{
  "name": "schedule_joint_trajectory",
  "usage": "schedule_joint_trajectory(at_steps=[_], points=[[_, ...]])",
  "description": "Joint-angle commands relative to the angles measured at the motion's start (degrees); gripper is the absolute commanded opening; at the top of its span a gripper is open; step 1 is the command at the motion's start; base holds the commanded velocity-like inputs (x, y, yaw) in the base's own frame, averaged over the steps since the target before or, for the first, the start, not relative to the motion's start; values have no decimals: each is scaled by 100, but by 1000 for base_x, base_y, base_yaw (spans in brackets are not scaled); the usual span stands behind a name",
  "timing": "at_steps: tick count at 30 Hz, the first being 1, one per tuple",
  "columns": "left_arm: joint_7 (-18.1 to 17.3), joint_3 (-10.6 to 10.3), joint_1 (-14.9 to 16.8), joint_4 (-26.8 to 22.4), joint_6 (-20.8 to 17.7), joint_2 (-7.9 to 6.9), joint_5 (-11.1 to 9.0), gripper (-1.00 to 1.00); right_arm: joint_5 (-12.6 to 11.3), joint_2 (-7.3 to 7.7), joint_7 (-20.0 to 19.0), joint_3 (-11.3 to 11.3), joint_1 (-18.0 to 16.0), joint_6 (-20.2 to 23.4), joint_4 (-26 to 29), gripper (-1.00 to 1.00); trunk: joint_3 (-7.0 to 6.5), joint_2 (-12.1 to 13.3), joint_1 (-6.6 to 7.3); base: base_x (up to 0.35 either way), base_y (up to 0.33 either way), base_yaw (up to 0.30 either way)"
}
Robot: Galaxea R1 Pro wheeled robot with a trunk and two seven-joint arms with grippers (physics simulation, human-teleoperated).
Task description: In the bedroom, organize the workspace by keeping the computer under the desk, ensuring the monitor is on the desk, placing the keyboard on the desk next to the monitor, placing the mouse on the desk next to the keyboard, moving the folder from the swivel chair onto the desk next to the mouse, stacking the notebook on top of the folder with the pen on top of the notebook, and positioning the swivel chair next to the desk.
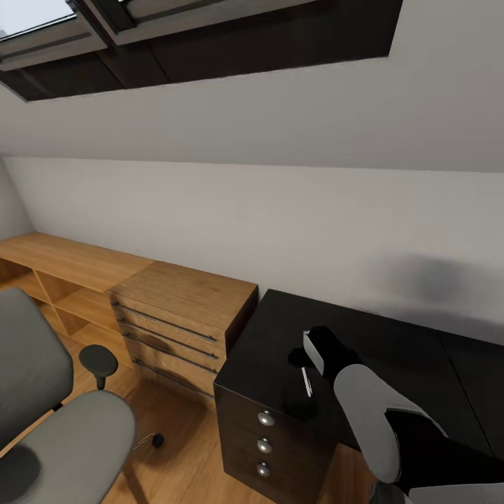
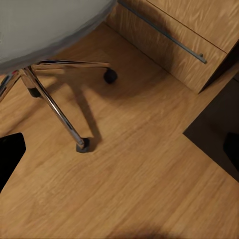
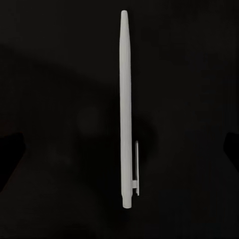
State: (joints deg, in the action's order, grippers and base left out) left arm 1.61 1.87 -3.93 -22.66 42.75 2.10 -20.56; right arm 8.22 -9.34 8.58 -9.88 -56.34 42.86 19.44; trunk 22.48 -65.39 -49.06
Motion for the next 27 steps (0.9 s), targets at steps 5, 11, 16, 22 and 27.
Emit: schedule_joint_trajectory(at_steps=[5, 11, 16, 22, 27], points=[[38, 44, -3, -11, -1, -11, 23, 100, 57, 17, -6, -49, -7, 99, -5, 100, 5, -4, -1, 0, 0, 0], [49, 56, -3, 62, -39, -22, 14, 100, 63, 32, -14, -44, -8, 126, -10, 100, 5, -4, -1, 0, 0, 0], [45, 49, -3, 244, -61, -22, 9, 100, 106, 36, -22, -39, -8, 132, -10, 100, 5, -4, -1, 0, 0, 0], [11, 32, -3, 328, -64, -23, 21, 100, 221, 37, -35, -40, -8, 134, -2, 100, 5, -4, -1, 0, 0, 0], [-1, 27, -3, 349, -47, -31, 22, 100, 287, 38, -42, -40, -8, 135, 12, 100, 5, -4, -1, 0, 0, 0]])
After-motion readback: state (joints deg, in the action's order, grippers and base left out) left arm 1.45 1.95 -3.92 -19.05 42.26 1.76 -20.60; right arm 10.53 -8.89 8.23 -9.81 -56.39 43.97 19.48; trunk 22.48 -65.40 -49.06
